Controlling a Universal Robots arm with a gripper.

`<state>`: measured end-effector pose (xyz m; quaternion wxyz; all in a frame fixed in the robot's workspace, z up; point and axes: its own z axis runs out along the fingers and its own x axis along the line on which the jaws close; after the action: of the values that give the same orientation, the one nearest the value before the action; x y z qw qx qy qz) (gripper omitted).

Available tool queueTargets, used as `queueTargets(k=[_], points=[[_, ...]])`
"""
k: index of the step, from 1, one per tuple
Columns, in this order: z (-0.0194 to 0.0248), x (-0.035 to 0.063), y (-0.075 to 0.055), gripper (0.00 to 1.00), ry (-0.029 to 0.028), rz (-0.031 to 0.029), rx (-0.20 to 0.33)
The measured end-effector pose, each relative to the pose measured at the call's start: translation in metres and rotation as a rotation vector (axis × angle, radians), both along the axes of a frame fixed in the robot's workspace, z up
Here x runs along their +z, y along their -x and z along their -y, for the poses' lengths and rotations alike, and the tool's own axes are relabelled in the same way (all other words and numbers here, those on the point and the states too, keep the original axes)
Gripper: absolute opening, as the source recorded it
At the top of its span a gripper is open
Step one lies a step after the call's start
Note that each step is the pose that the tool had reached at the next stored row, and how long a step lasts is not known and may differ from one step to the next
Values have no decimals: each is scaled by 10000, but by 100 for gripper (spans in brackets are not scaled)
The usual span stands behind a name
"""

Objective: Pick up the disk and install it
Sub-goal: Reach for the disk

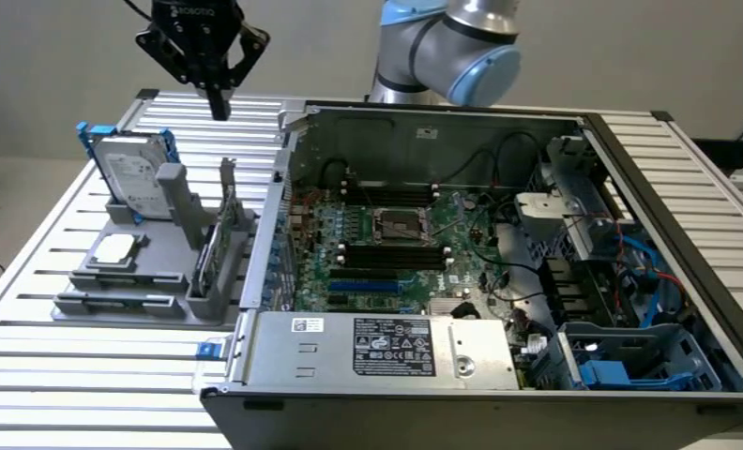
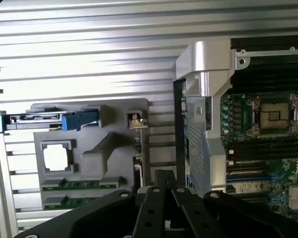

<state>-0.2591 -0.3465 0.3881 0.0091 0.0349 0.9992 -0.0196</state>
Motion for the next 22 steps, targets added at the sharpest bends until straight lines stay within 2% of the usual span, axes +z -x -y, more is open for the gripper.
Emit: queueTargets(k=[4, 8, 12, 22], points=[[-58, -8, 182, 11, 123, -40, 1], [-118, -16, 363, 11, 186, -66, 2], [-174, -28, 547, 11, 204, -72, 2], [-303, -74, 1001, 11, 205, -73, 1]])
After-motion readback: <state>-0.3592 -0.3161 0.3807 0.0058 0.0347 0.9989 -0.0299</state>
